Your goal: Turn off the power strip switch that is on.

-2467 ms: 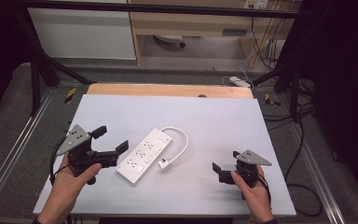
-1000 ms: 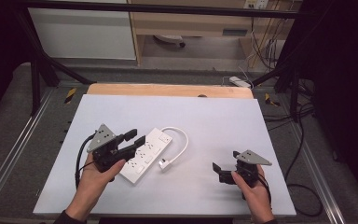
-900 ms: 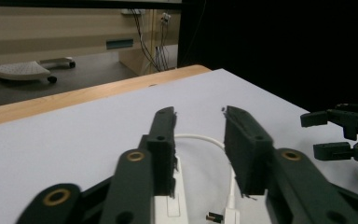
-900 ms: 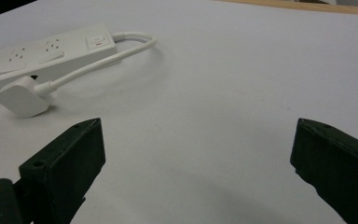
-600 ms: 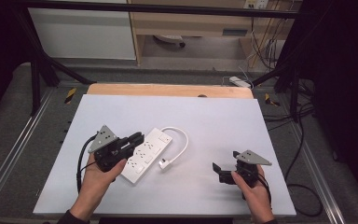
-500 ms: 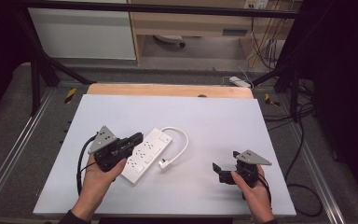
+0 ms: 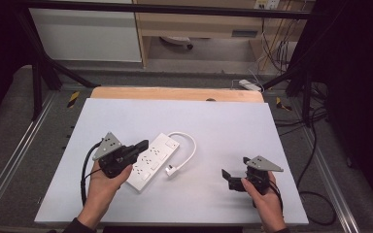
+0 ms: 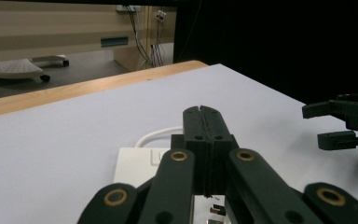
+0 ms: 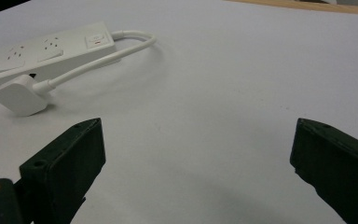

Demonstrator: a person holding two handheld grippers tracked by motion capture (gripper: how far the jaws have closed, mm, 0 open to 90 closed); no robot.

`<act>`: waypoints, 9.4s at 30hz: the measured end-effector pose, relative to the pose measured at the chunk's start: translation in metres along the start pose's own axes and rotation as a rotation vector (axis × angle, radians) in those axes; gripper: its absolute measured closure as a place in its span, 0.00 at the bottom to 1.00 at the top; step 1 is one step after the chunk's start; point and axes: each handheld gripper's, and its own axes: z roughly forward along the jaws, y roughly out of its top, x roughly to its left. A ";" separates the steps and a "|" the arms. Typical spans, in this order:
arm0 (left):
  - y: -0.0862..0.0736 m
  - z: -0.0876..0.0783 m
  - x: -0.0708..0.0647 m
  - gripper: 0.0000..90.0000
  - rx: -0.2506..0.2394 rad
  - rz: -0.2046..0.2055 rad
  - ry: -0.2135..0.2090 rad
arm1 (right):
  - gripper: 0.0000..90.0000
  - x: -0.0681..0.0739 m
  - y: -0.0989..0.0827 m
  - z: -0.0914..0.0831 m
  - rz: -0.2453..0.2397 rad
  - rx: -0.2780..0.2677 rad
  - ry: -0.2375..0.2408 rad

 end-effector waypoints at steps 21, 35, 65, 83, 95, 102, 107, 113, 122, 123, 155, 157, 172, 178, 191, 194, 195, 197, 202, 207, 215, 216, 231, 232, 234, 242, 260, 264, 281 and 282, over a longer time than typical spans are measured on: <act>-0.017 0.015 0.002 1.00 0.116 0.005 0.000 | 0.04 0.000 0.000 0.000 0.000 0.000 0.006; -0.027 0.023 0.002 1.00 0.179 0.003 -0.001 | 0.04 0.000 0.000 0.000 0.001 0.002 0.008; -0.042 0.032 0.002 1.00 0.304 0.009 -0.026 | 0.04 0.000 -0.001 0.001 -0.006 0.011 0.012; -0.048 0.033 0.002 1.00 0.352 0.019 -0.033 | 0.04 0.001 -0.001 0.001 -0.006 0.011 0.013; -0.054 0.040 0.003 1.00 0.386 0.032 -0.021 | 0.04 0.001 -0.001 0.001 -0.007 0.011 0.013; -0.056 0.043 0.003 1.00 0.394 0.036 -0.015 | 0.04 0.001 -0.001 0.001 -0.006 0.013 0.013; -0.057 0.045 0.003 1.00 0.399 0.041 -0.008 | 0.04 0.001 -0.001 0.001 -0.009 0.014 0.014; -0.057 0.045 0.003 1.00 0.404 0.049 -0.004 | 0.04 0.001 -0.001 0.001 -0.009 0.014 0.014; -0.059 0.046 0.004 1.00 0.415 0.051 0.001 | 0.04 0.001 -0.001 0.001 -0.010 0.014 0.014; -0.059 0.046 0.004 1.00 0.415 0.052 0.002 | 0.04 0.001 -0.001 0.001 -0.010 0.014 0.014; -0.061 0.046 0.005 1.00 0.423 0.046 0.004 | 0.04 0.002 -0.001 0.003 -0.018 0.025 0.010; -0.061 0.047 0.005 1.00 0.421 0.041 0.004 | 0.04 0.002 -0.001 0.002 -0.017 0.024 0.010; -0.049 0.043 0.009 1.00 0.349 0.012 0.003 | 0.04 0.002 -0.002 0.004 -0.006 0.021 0.018; -0.041 0.047 0.011 1.00 0.331 0.018 0.005 | 0.04 0.001 -0.002 0.002 -0.003 0.017 0.018; -0.031 0.061 0.018 0.97 0.280 0.009 0.029 | 0.04 0.002 -0.002 0.001 -0.017 0.014 0.034; -0.029 0.058 0.020 0.88 0.253 0.001 0.050 | 0.04 0.002 -0.002 0.001 -0.015 0.015 0.033; -0.029 0.057 0.021 0.86 0.245 -0.007 0.050 | 0.04 0.002 -0.002 0.002 -0.012 0.016 0.032; -0.027 0.056 0.023 0.81 0.237 -0.009 0.059 | 0.04 0.002 -0.002 0.002 -0.013 0.020 0.030; -0.024 0.055 0.025 0.55 0.232 -0.028 0.085 | 0.04 0.001 -0.002 0.003 -0.011 0.022 0.027; -0.020 0.057 0.021 0.26 0.206 -0.044 0.088 | 0.03 0.000 -0.002 0.002 0.010 0.013 0.032; -0.014 0.054 0.023 0.11 0.167 -0.062 0.088 | 0.03 0.000 -0.002 0.001 0.001 0.011 0.028; -0.012 0.053 0.024 0.10 0.165 -0.061 0.081 | 0.03 0.000 -0.002 0.002 -0.003 0.014 0.028; 0.008 0.038 0.024 0.07 0.135 -0.054 0.054 | 0.04 0.003 -0.002 0.003 -0.025 0.029 0.027; 0.010 0.037 0.025 0.07 0.133 -0.051 0.053 | 0.04 0.003 -0.003 0.003 -0.025 0.028 0.025; 0.014 0.034 0.025 0.07 0.122 -0.044 0.056 | 0.04 0.002 -0.002 0.003 -0.025 0.027 0.024; 0.025 0.019 0.032 0.07 0.092 -0.049 0.075 | 0.04 0.005 -0.001 0.005 -0.027 0.033 0.024; 0.044 -0.017 0.040 0.07 0.082 -0.037 0.102 | 0.05 0.005 -0.001 0.004 -0.017 0.035 0.020; 0.047 -0.026 0.039 0.07 0.074 -0.035 0.121 | 0.05 0.004 -0.001 0.004 -0.016 0.032 0.027; 0.040 -0.055 0.033 0.07 0.078 -0.020 0.126 | 0.05 0.005 -0.001 0.002 -0.021 0.026 0.027; 0.041 -0.058 0.033 0.07 0.074 -0.013 0.131 | 0.05 0.005 -0.001 0.002 -0.023 0.026 0.027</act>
